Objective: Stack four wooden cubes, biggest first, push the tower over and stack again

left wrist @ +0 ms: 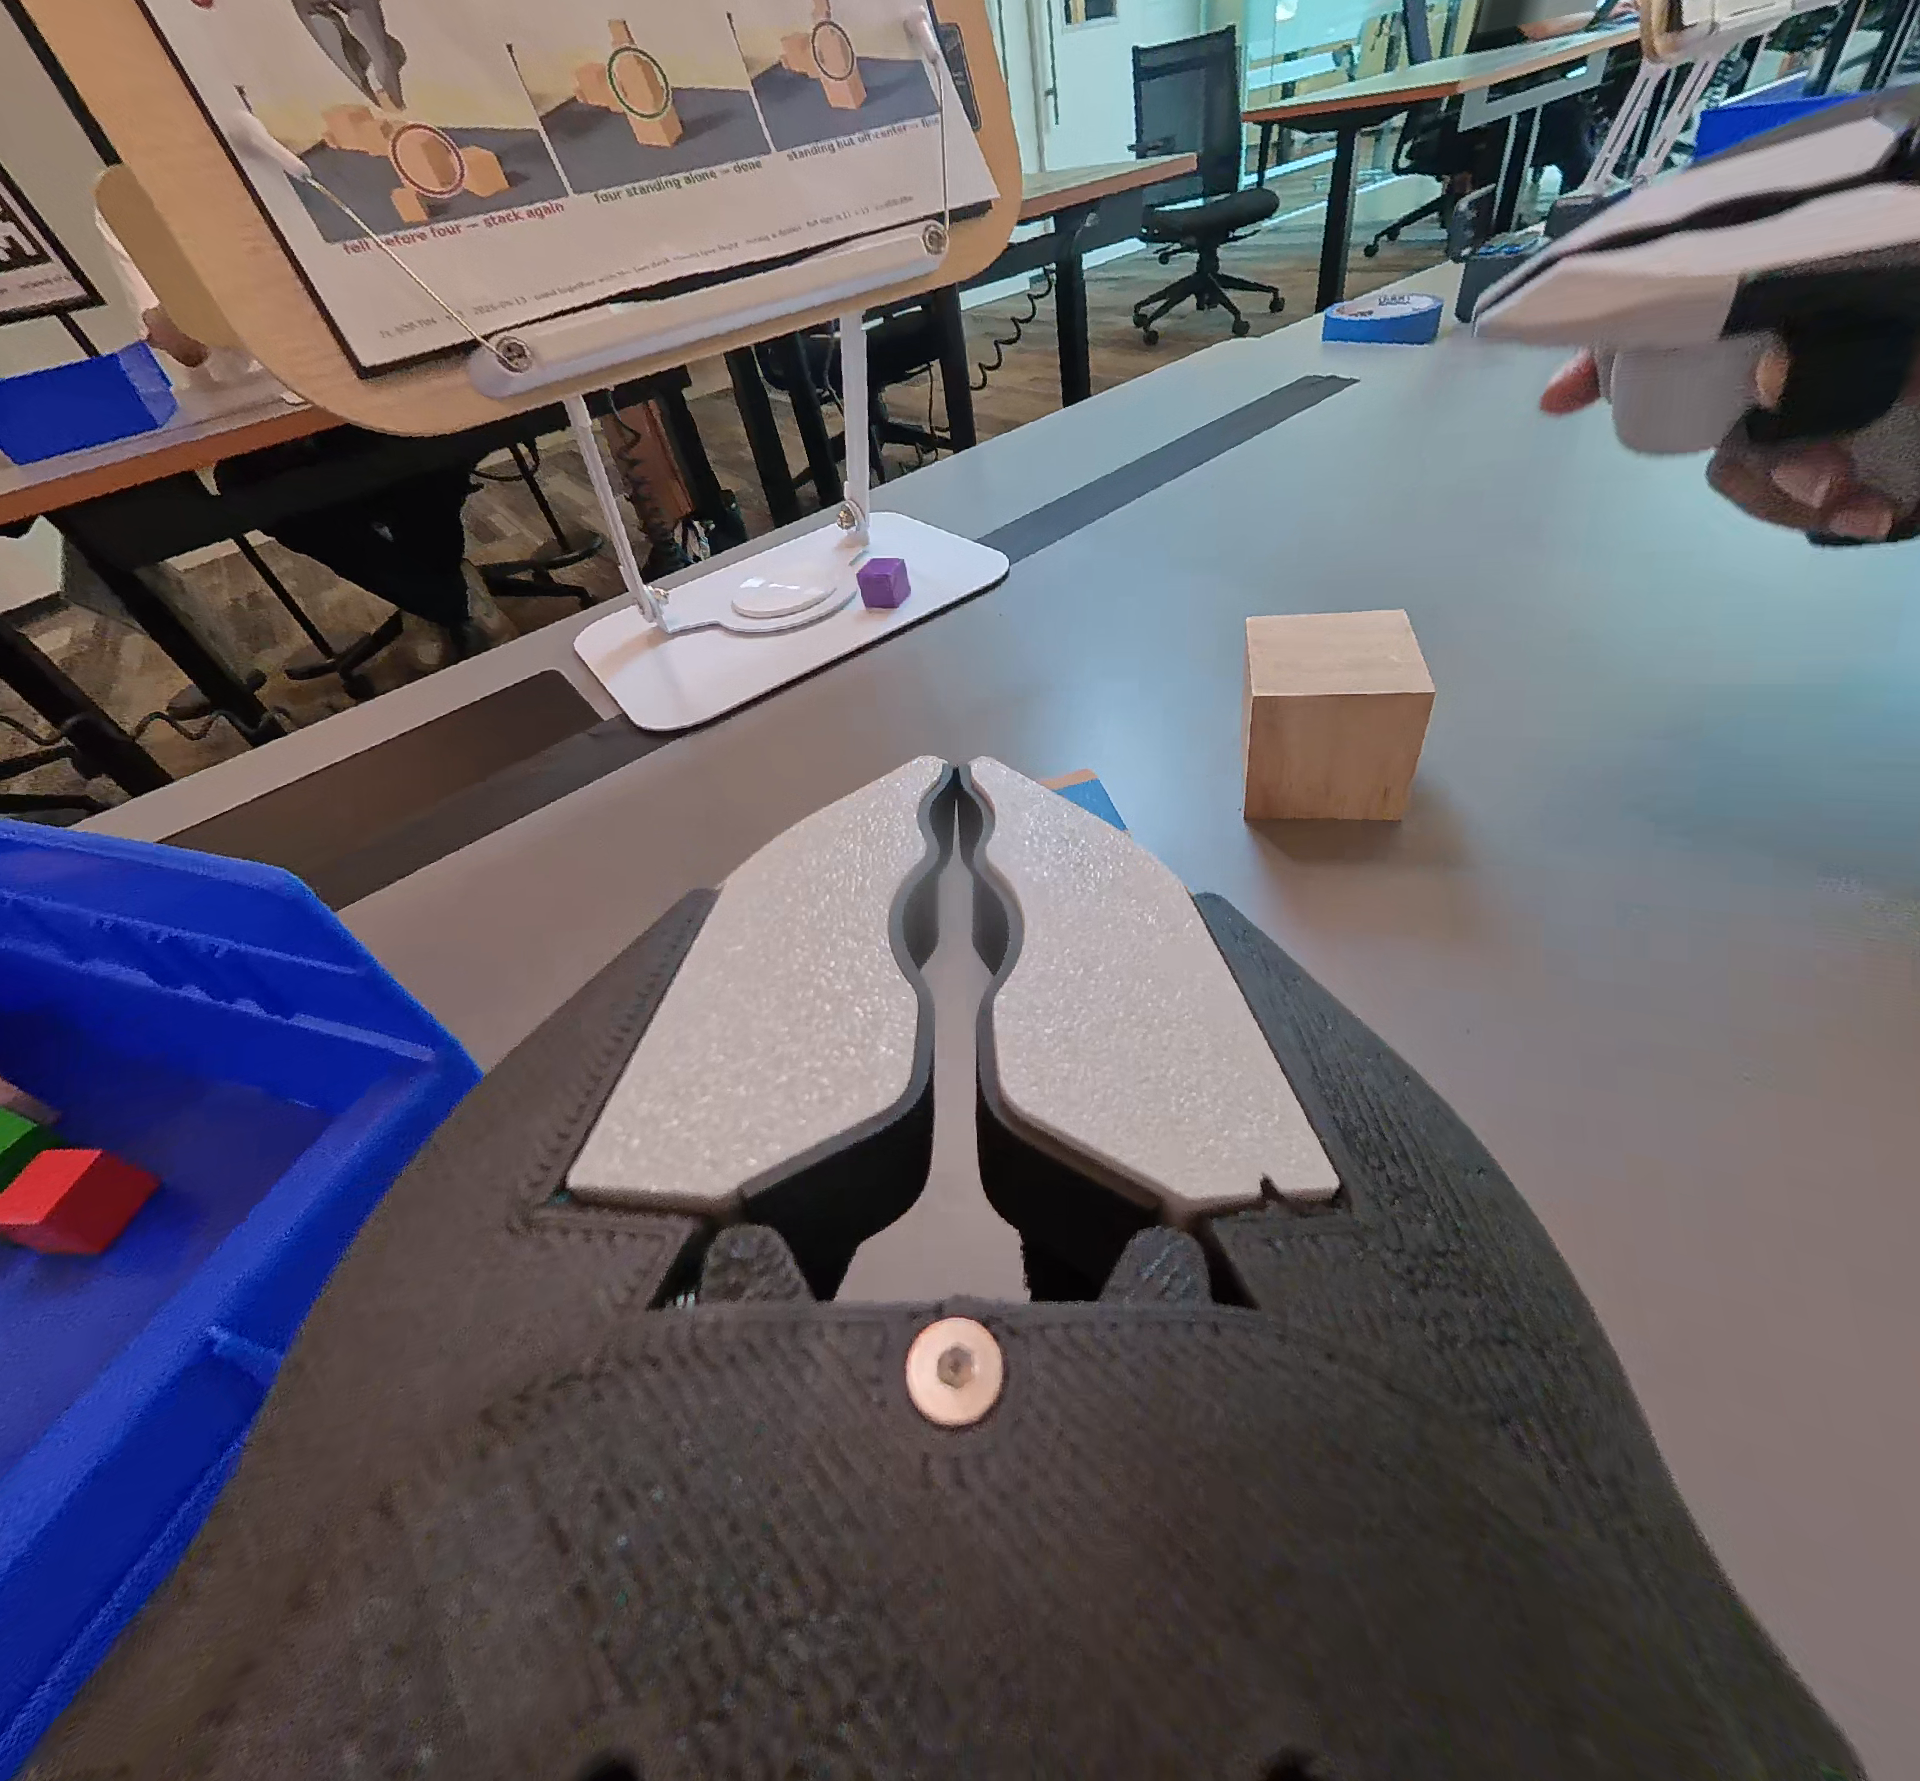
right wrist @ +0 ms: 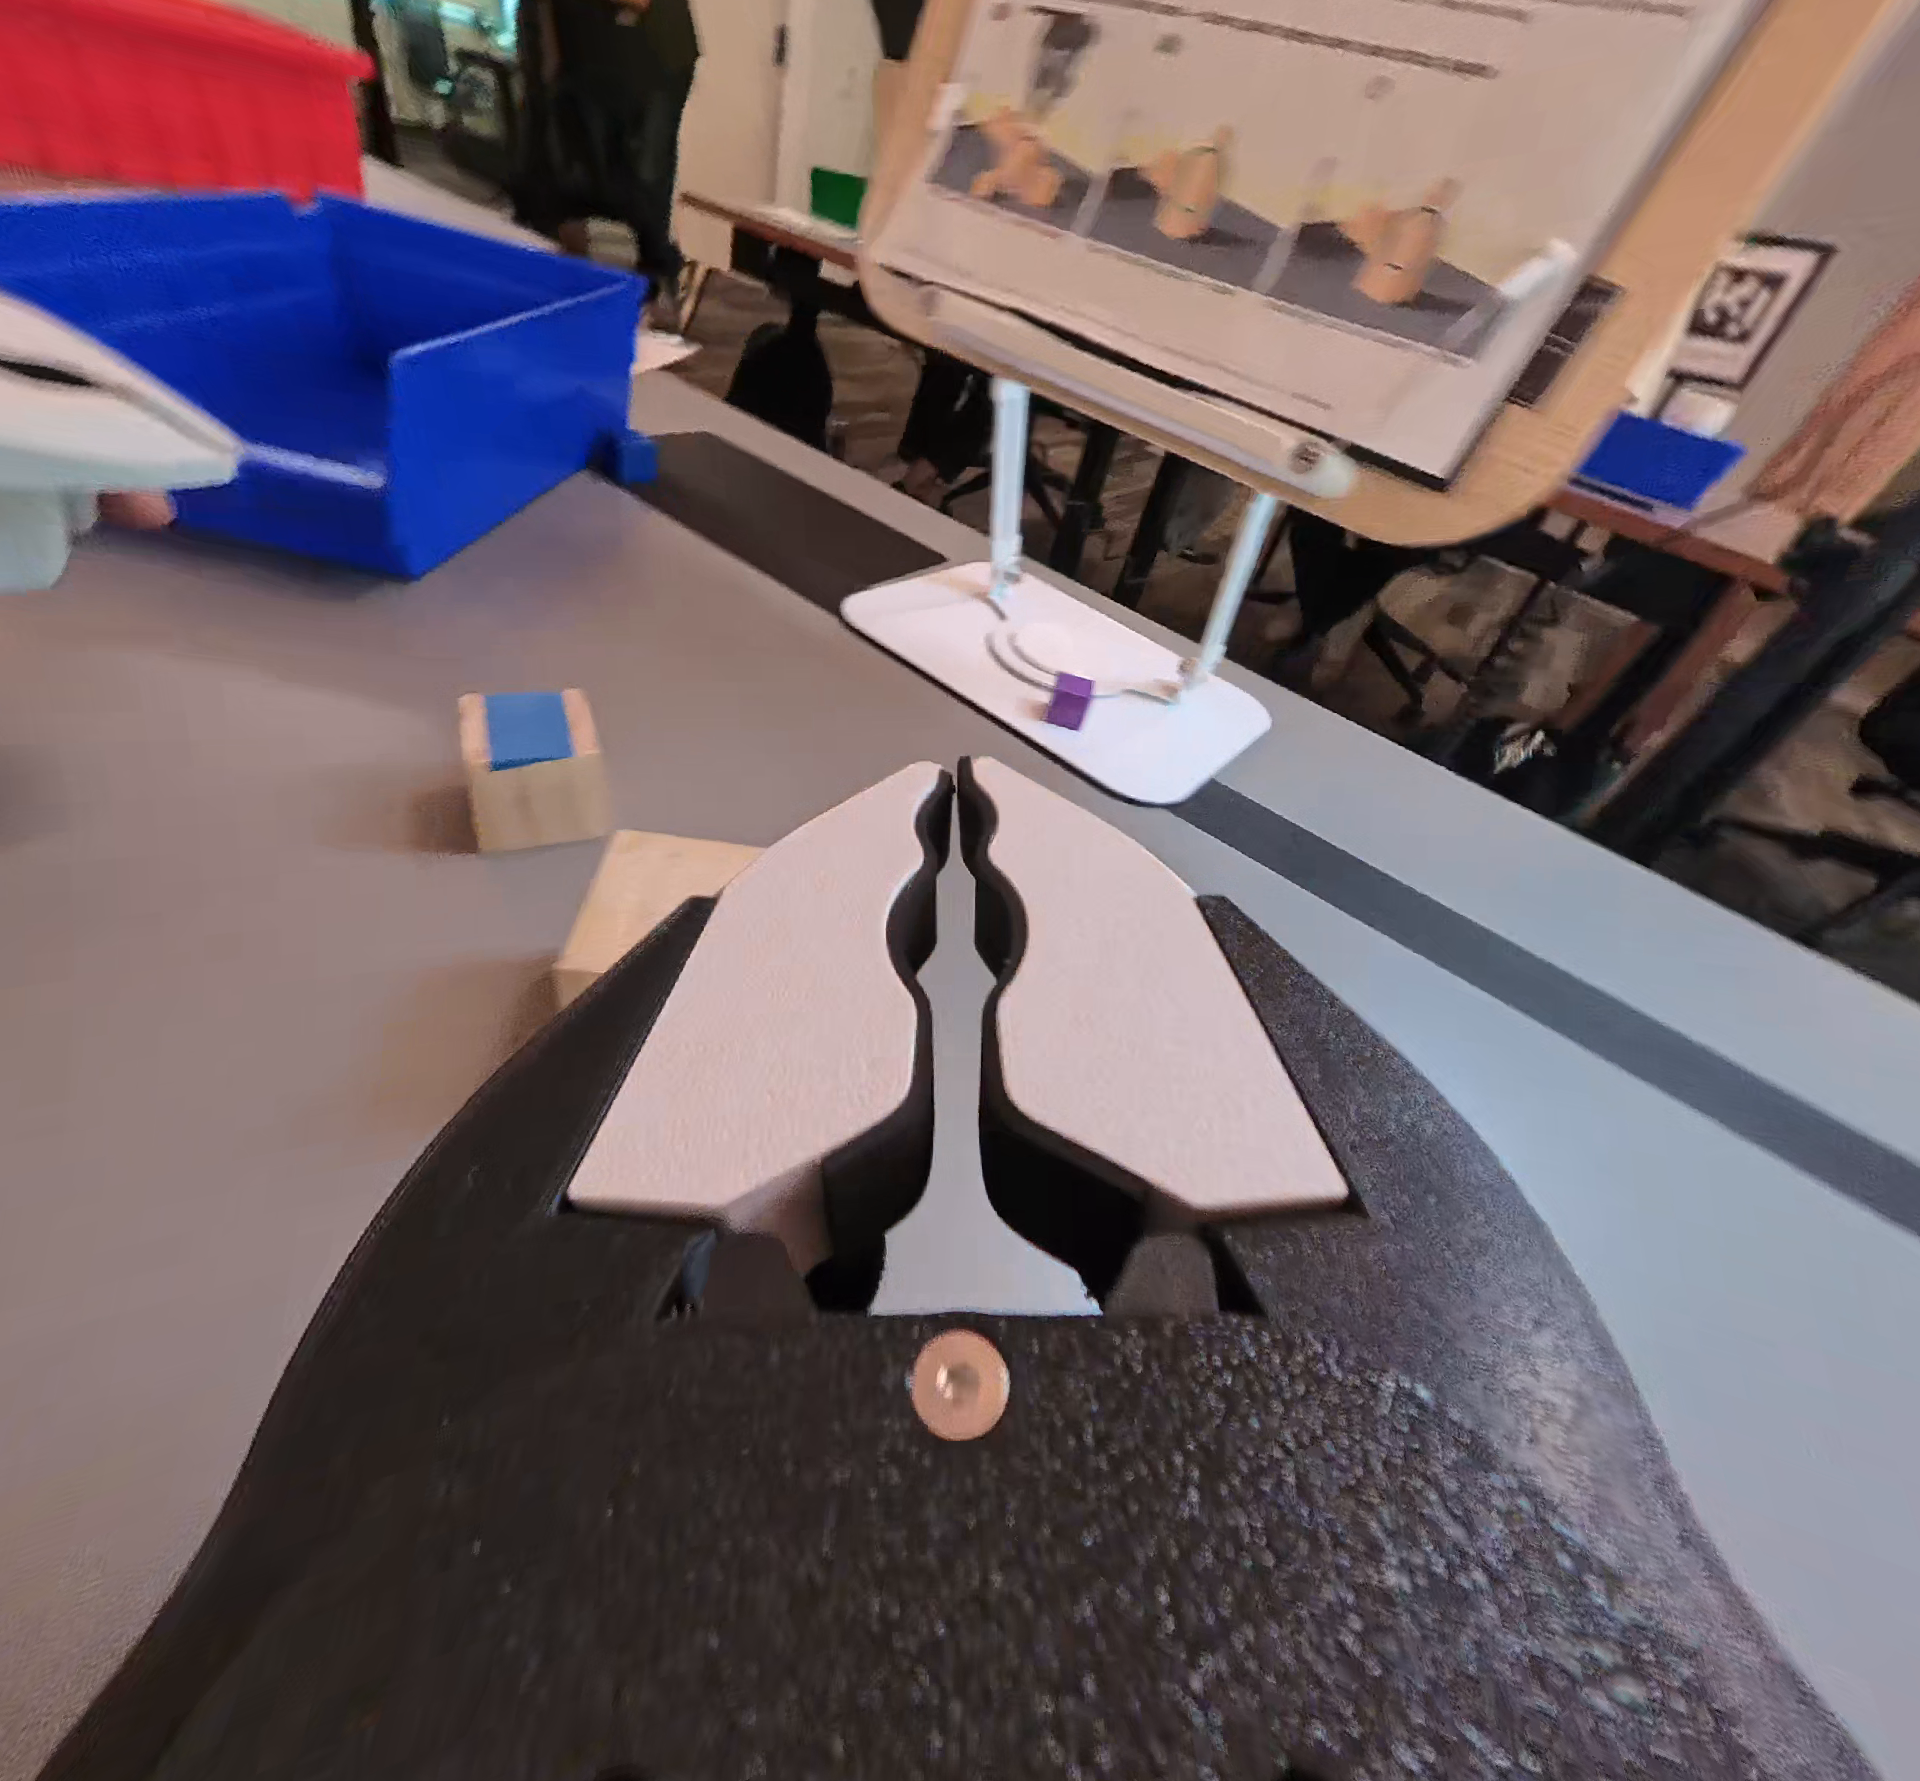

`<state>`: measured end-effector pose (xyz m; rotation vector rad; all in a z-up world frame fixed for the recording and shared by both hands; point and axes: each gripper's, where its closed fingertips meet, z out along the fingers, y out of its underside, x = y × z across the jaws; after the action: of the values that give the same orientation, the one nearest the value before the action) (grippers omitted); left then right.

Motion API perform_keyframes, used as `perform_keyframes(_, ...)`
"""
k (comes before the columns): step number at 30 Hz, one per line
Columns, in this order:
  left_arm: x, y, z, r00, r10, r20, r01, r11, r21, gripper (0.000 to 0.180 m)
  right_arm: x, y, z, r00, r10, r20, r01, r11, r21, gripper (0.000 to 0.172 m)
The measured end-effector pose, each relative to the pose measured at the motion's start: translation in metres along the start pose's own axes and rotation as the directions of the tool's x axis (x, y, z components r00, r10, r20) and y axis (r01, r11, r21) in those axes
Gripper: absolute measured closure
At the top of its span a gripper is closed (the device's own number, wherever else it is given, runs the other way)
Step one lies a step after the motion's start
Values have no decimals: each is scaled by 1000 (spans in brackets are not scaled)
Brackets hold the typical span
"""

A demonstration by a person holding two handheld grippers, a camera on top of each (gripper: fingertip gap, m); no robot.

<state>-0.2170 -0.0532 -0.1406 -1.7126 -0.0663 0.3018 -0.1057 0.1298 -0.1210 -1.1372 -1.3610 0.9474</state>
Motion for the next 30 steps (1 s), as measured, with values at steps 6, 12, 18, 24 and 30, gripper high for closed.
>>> perform_keyframes(6, 6, 6, 4, 1000, 3, -24, -4, 1000, -22, 180, 74, 25, -17, 973, 210, -94, -209, 978, 19, 171)
perform_keyframes(12, 13, 8, 6, 998, 26, -48, -28, 999, -35, 180, 95, 38, -20, 931, 357, -77, -355, 934, 41, 169)
perform_keyframes(18, 18, 9, 6, 996, 49, -71, -52, 998, -42, 179, 82, 41, -13, 959, 277, -64, -277, 961, 7, 153)
perform_keyframes(24, 44, 19, 15, 974, -61, -217, 37, 993, -109, 141, 70, 45, -7, 974, 223, -46, -225, 974, -36, 143)
perform_keyframes(30, 92, 29, 49, 955, -35, -296, -29, 978, -206, 111, 65, 50, -4, 973, 231, -29, -232, 971, -61, 143)
